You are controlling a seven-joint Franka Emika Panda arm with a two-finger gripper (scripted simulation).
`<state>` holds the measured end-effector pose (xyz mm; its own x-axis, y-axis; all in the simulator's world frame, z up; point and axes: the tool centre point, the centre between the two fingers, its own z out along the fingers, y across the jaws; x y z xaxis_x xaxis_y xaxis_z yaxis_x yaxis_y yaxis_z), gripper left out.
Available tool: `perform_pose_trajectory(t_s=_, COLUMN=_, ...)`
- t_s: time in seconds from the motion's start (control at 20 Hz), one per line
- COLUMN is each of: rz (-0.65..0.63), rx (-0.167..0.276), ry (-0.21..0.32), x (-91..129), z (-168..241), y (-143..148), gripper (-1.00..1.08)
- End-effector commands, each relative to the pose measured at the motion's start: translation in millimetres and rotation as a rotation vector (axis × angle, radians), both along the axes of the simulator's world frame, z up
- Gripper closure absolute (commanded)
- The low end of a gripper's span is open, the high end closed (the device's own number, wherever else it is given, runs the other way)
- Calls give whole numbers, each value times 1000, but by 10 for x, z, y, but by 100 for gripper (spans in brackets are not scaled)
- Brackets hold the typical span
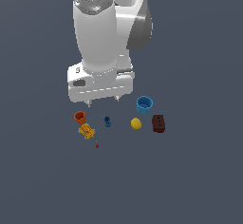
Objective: Pick up a designated object from a clutter of objects.
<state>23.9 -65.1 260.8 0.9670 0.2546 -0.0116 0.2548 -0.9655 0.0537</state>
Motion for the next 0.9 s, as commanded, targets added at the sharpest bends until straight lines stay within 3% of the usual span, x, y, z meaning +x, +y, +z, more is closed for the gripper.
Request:
perform_pose_trajectory(t_s=0.0, rz=53, rx=1, ry=5, x=50, z=-160, y=-86, gripper=-92)
perform_pose_trajectory(t_s=0.85, rz=412, rx=27, ry=23, x=220, z=-1307, y=-650, gripper=-92)
